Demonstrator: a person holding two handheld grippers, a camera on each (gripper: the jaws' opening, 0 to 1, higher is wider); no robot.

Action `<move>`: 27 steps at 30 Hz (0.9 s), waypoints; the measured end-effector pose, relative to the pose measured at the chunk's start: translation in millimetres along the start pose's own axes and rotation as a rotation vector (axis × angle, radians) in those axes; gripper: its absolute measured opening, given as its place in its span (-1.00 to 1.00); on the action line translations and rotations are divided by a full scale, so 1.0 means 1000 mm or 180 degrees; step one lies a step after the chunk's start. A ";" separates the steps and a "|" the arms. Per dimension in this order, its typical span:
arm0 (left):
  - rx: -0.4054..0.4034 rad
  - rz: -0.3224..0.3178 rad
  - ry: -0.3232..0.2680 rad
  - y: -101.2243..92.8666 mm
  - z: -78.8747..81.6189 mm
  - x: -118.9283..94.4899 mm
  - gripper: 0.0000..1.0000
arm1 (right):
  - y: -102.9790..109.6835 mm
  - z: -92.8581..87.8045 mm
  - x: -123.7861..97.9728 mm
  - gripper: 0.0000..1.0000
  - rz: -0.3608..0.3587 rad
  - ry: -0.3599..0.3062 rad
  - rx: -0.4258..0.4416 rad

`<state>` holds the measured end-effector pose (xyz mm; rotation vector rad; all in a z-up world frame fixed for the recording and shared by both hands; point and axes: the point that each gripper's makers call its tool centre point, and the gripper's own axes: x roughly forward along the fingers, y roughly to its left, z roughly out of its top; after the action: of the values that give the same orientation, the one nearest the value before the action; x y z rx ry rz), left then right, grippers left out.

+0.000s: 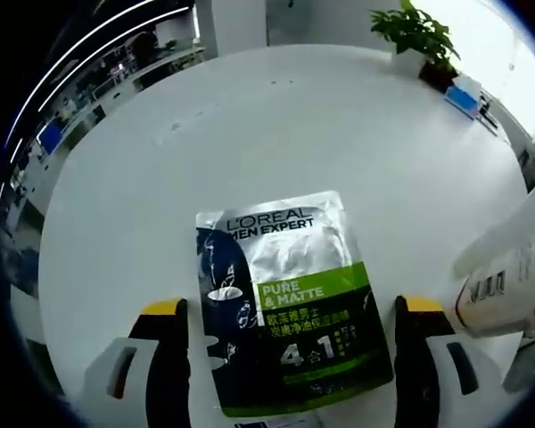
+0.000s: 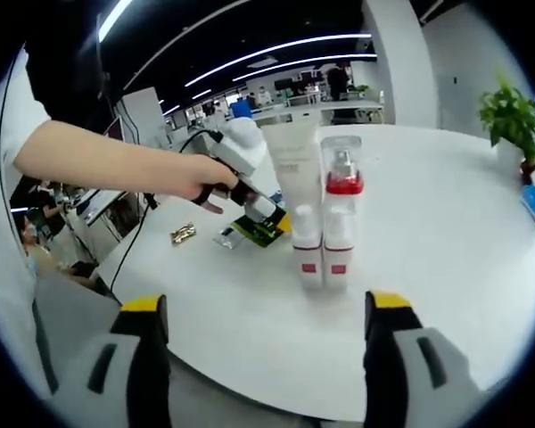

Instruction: Arrange the skincare products in the storage area until every visible bottle or jar stands upright without overlapping.

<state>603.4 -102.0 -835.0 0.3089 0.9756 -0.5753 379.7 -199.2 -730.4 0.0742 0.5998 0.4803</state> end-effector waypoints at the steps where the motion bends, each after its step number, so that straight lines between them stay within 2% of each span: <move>1: 0.0000 -0.0002 -0.0002 0.002 0.000 -0.001 0.80 | 0.000 0.000 0.000 0.82 0.0001 0.0000 0.0000; 6: 0.0030 -0.0011 0.0011 0.009 -0.002 -0.004 0.46 | 0.000 0.000 0.000 0.81 -0.0004 0.0002 -0.0001; 11: 0.0076 -0.0008 0.0036 0.010 -0.004 -0.006 0.43 | 0.000 0.000 0.000 0.80 -0.0014 0.0001 0.0005; 14: 0.0258 -0.0026 0.0035 0.011 -0.002 -0.009 0.25 | -0.001 0.000 -0.001 0.80 -0.0028 -0.0004 0.0018; 19: 0.0185 0.0008 0.0112 0.021 -0.010 -0.012 0.18 | -0.002 0.000 -0.001 0.79 -0.0040 -0.0006 0.0026; 24: 0.0098 -0.0025 0.0104 0.026 -0.011 -0.017 -0.05 | -0.003 0.000 -0.001 0.77 -0.0050 -0.0002 0.0035; 26: 0.0107 -0.0030 0.0105 0.028 -0.011 -0.021 -0.23 | -0.002 0.000 -0.001 0.77 -0.0051 -0.0003 0.0033; 27: 0.0098 -0.0033 0.0103 0.028 -0.012 -0.020 -0.23 | -0.002 0.000 -0.001 0.77 -0.0051 0.0001 0.0034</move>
<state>603.2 -67.1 -824.3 0.3417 1.0007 -0.5969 380.3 -201.6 -730.5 0.0793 0.6030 0.4615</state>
